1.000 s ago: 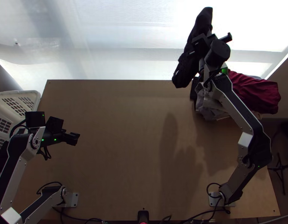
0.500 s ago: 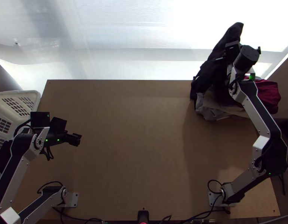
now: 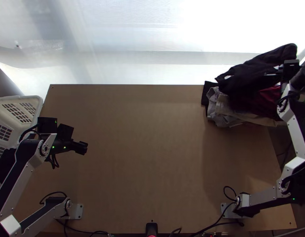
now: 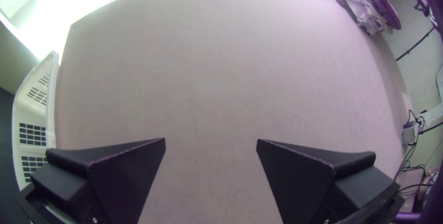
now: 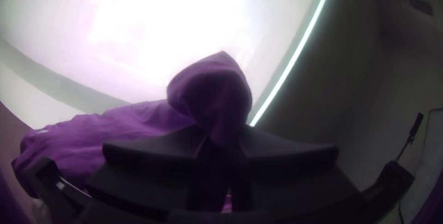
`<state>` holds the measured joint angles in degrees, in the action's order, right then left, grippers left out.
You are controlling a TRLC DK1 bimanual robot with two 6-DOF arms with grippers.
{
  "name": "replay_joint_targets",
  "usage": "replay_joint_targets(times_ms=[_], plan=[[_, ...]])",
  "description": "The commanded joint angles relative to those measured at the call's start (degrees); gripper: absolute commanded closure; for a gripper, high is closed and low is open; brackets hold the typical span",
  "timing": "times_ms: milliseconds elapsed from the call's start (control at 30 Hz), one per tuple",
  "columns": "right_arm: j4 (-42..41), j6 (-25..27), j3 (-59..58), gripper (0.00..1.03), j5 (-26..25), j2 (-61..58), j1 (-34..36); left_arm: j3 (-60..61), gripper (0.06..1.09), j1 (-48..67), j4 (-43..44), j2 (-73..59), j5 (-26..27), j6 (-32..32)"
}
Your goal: Fold the t-shirt
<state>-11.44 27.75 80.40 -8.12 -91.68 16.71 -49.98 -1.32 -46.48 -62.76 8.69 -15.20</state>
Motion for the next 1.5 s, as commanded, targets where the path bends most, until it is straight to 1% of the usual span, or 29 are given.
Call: replay_joint_targets(times_ms=[0,100,233,400,467,500,567,633,733,800,833,900,1100,1200,1300,1367,1400,1433,1467], plan=[[-0.60,-2.26,-8.15,1.00,2.23,3.09,7.02,-0.03,0.12,1.23,0.25,-0.96,-0.60,-0.18],[-1.04,-2.26,-12.90,1.00,2.23,3.44,7.64,-0.03,0.12,1.67,0.25,-1.22,-1.04,-0.36],[-4.82,-2.00,-18.97,1.00,2.23,2.73,9.39,-0.03,0.12,2.11,0.25,-1.31,-1.48,-0.62],[-6.93,-1.56,-21.60,0.99,2.23,-1.49,13.09,0.14,0.12,2.46,0.16,-1.13,-1.66,-0.62],[-7.45,-0.94,-21.87,0.91,2.23,-3.51,14.05,0.32,0.12,2.55,0.07,-0.96,-1.74,-0.62],[-7.72,-0.33,-21.87,0.91,2.23,-4.39,14.40,0.41,0.12,2.55,0.07,-0.87,-1.74,-0.71],[-7.89,0.29,-21.60,0.85,2.23,-5.79,14.84,0.67,0.12,2.64,0.16,-0.78,-1.74,-0.62],[-7.81,0.64,-21.43,0.73,2.32,-6.41,15.02,0.93,0.12,2.64,0.16,-0.52,-1.74,-0.62],[-7.45,1.26,-21.51,0.49,2.32,-5.79,15.02,1.02,0.12,2.64,0.07,-0.26,-2.01,-0.62],[-6.40,1.52,-21.60,0.24,2.23,-4.03,14.93,1.02,0.12,2.64,-0.02,-0.08,-2.10,-0.62],[-5.61,1.52,-21.69,0.15,2.32,-2.80,14.84,1.02,0.12,2.64,-0.02,-0.08,-2.27,-0.62],[-4.29,1.61,-22.04,0.05,2.41,0.01,14.49,1.02,0.12,2.64,0.07,-0.08,-2.71,-0.62],[-4.03,3.37,-22.13,0.05,3.11,7.22,13.79,0.85,0.11,2.99,0.25,-0.08,-2.98,-0.79],[-3.15,3.45,-22.04,0.05,3.11,10.56,14.49,1.02,0.11,2.99,0.16,0.01,-3.15,-1.15],[-3.06,3.10,-22.57,0.05,3.29,14.34,16.07,1.37,0.11,3.08,0.16,0.36,-3.24,-1.41],[-2.97,1.43,-22.66,0.05,3.29,16.62,16.86,1.64,0.11,3.08,0.25,0.62,-3.24,-1.50],[-2.97,-0.06,-22.57,0.07,3.46,17.50,16.86,1.81,0.11,3.17,0.25,0.62,-3.24,-1.50],[-2.97,-1.47,-22.13,0.11,3.99,17.94,16.69,1.99,0.11,3.17,0.25,0.71,-3.24,-1.59],[-3.06,-3.05,-21.34,0.17,4.69,17.85,15.90,2.25,0.11,3.17,0.25,0.89,-3.24,-1.76]])
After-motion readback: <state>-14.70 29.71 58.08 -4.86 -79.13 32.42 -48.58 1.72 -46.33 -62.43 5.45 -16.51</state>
